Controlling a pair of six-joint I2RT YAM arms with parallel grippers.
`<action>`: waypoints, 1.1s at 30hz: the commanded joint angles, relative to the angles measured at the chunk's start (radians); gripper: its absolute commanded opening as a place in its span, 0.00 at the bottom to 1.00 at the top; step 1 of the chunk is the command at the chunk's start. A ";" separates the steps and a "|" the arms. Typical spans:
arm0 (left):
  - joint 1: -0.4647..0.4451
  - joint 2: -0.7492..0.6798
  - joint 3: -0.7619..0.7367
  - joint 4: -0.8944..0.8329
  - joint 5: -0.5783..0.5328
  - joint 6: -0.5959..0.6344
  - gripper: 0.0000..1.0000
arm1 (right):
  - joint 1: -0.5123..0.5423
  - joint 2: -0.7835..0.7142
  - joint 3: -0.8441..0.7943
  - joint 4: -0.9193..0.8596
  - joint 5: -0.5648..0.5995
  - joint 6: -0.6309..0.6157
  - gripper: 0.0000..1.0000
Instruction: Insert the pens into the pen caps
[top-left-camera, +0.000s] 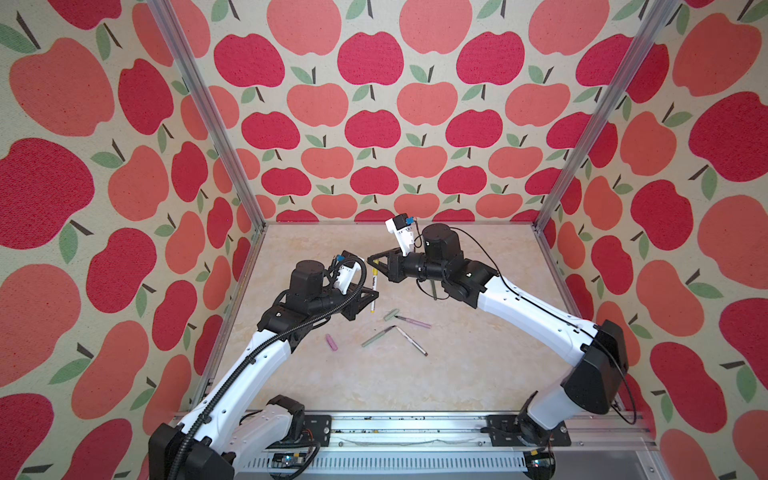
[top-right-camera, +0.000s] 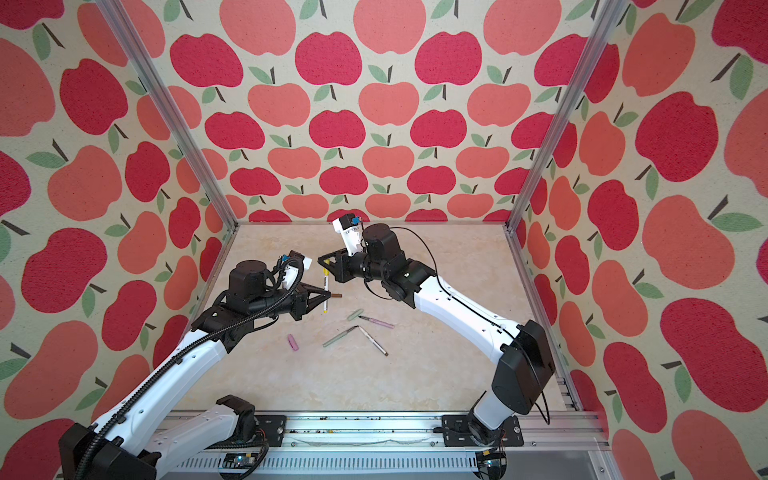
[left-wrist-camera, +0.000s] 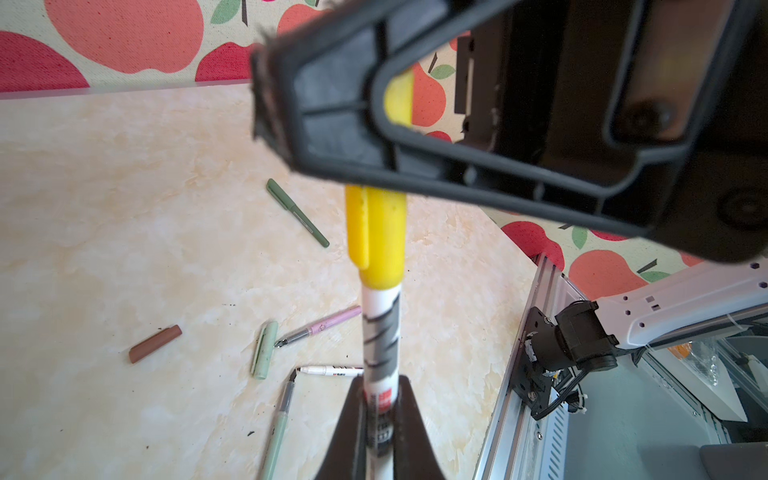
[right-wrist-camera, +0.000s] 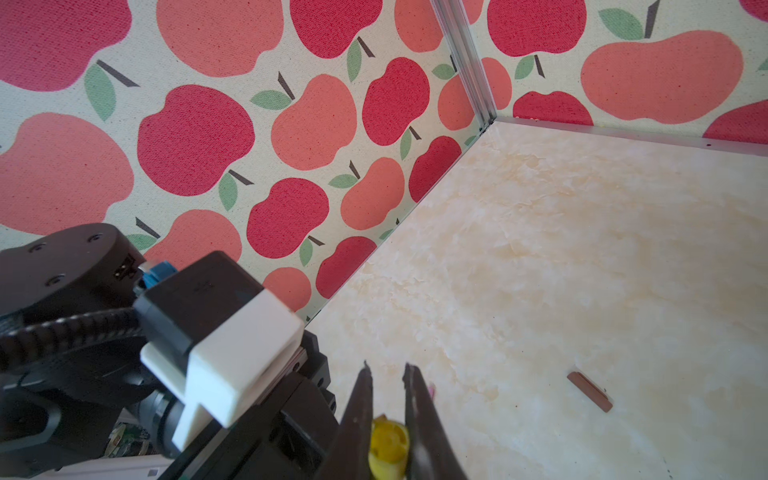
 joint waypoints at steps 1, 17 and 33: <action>0.035 -0.019 0.168 0.391 -0.075 0.030 0.00 | 0.071 0.057 -0.107 -0.321 -0.163 0.025 0.00; 0.050 0.000 0.200 0.360 -0.088 0.054 0.00 | 0.069 0.040 -0.148 -0.319 -0.147 0.030 0.00; -0.108 0.005 0.063 0.218 -0.161 -0.022 0.00 | -0.068 -0.059 0.023 -0.311 -0.173 0.008 0.14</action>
